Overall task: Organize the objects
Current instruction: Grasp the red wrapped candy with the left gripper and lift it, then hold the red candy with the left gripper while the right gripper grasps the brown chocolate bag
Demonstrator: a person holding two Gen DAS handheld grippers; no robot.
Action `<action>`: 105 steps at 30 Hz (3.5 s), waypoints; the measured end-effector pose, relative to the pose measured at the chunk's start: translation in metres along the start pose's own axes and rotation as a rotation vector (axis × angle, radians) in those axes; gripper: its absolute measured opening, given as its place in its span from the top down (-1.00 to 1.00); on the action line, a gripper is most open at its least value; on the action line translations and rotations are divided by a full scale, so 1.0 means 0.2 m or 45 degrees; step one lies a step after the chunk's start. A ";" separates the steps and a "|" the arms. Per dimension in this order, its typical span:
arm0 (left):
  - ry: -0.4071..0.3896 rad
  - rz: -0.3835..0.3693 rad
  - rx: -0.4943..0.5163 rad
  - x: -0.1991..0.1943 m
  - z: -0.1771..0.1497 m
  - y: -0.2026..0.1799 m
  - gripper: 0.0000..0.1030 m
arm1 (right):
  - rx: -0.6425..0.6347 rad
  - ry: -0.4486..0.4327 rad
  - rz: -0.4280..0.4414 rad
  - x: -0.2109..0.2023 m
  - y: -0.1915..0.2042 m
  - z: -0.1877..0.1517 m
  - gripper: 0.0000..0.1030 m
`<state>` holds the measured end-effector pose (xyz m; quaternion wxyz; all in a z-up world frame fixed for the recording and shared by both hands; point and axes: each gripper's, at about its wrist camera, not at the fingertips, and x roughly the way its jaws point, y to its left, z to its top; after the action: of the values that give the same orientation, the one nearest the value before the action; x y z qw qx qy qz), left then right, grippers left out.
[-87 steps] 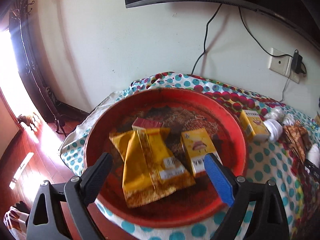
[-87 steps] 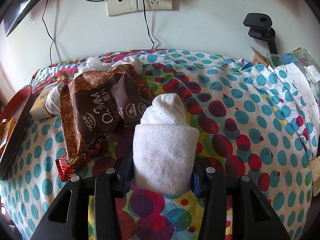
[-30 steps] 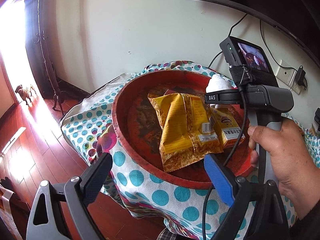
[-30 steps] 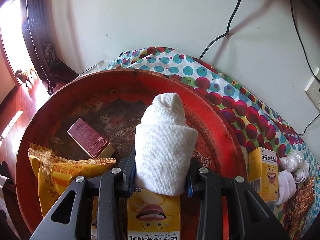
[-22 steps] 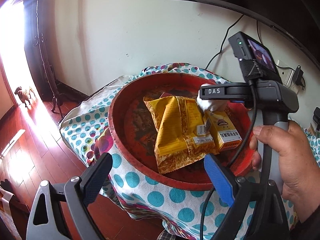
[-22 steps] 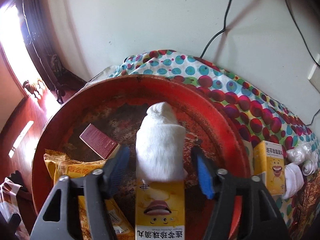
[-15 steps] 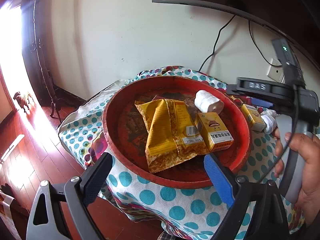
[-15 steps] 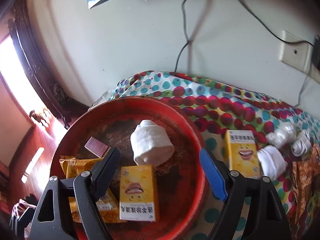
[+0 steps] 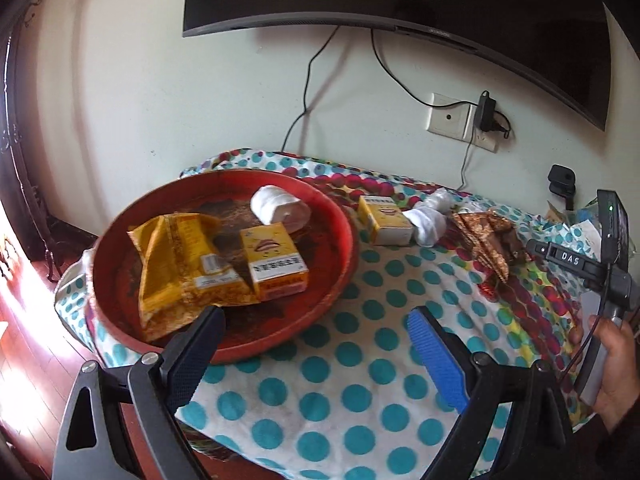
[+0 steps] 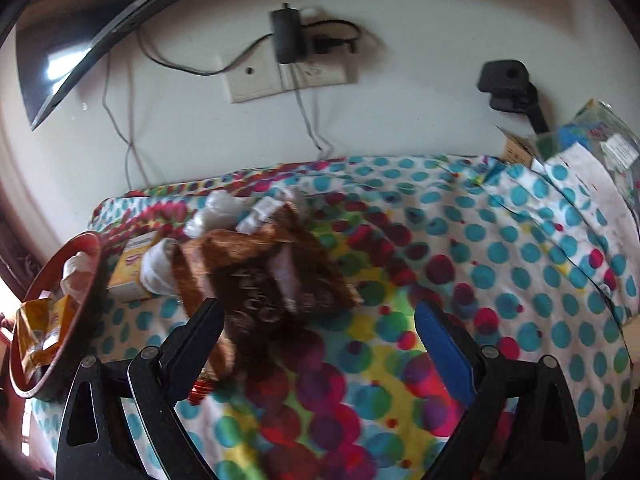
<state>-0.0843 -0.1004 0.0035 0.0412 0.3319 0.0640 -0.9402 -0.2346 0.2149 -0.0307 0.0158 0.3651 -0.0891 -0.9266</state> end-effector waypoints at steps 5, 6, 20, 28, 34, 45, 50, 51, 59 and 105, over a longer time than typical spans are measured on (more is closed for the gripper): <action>0.109 -0.116 0.079 0.18 0.05 -0.30 -0.85 | 0.087 0.022 0.014 0.05 -0.12 -0.06 -0.87; 0.143 -0.174 0.097 0.22 0.05 -0.37 -0.85 | 0.122 0.020 0.034 0.04 -0.15 -0.07 -0.87; 0.300 -0.308 0.621 0.71 -0.02 -0.98 -0.82 | 0.368 0.011 0.137 0.06 -0.32 -0.10 -0.91; 0.340 -0.389 0.637 0.81 0.05 -0.99 -0.26 | 0.352 0.021 0.132 0.07 -0.30 -0.10 -0.94; 0.353 -0.443 0.641 0.79 0.05 -1.02 0.61 | 0.352 0.021 0.130 0.07 -0.30 -0.10 -0.94; 0.322 -0.348 0.565 0.62 -0.05 -0.96 0.63 | 0.345 0.026 0.123 0.07 -0.29 -0.10 -0.95; 0.288 -0.270 0.496 0.56 -0.09 -0.86 0.63 | 0.343 0.027 0.121 0.07 -0.29 -0.10 -0.95; 0.289 -0.256 0.479 0.55 -0.09 -0.84 0.63 | 0.341 0.029 0.119 0.08 -0.29 -0.10 -0.95; 0.209 -0.087 0.349 0.45 -0.07 -0.62 0.63 | 0.309 0.044 0.102 0.08 -0.26 -0.09 -0.97; 0.089 -0.070 0.130 0.08 -0.17 -0.12 0.63 | -0.329 0.069 -0.092 0.36 0.37 0.10 -0.43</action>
<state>-0.0778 -0.0725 -0.0302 -0.0038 0.3645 0.0265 -0.9308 -0.3031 0.1390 -0.0528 0.0318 0.3880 0.0446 -0.9200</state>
